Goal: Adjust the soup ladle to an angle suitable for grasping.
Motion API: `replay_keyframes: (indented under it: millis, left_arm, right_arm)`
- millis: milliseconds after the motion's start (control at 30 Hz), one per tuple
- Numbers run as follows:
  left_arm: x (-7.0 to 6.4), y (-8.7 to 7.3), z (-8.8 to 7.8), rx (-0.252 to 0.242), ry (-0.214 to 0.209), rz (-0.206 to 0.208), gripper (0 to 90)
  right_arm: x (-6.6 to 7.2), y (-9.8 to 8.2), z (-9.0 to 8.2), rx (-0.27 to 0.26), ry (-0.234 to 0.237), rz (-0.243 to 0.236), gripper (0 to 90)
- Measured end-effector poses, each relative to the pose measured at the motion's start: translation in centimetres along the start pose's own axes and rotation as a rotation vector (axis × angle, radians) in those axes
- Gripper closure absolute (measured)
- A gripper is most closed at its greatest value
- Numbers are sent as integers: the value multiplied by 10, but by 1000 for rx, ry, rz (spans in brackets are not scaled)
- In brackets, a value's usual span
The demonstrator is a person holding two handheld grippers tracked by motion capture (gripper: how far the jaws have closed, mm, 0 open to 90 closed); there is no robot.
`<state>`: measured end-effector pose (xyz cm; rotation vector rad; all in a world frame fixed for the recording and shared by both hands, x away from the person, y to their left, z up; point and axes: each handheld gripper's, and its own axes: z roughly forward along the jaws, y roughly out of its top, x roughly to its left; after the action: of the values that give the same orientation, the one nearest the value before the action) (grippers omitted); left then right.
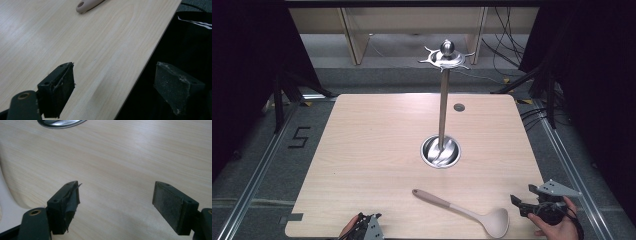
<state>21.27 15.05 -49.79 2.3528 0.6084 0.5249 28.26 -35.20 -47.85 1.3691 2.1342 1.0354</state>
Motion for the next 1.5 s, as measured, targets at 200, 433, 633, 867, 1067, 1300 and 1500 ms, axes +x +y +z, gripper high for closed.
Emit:
replay_keyframes:
  millis: [200, 433, 633, 867, 1067, 1300, 1500]
  left_arm:
    - [0, 0, 0, 0, -2, -3, 157]
    - [0, 0, 1, 1, -2, -5, 157]
    - [1, -1, 1, -6, -5, -8, 157]
    - [1, -1, 2, -2, -3, -8, 157]
    - [1, -1, 2, -4, -3, -7, 157]
    - [1, 0, 2, -5, -4, -7, 157]
    - [2, 0, 1, 1, -14, -7, 157]
  right_arm:
    - [2, 5, -6, -9, -13, -39, 227]
    - [17, 14, -13, 3, 1, -57, 241]
    - [26, 24, -15, 8, 20, -138, 263]
    - [41, 34, -15, 34, 55, -204, 308]
    - [56, 47, -12, 53, 66, -320, 328]
    - [78, 57, -10, 78, 126, -360, 336]
    - [93, 65, -2, 117, 170, -408, 344]
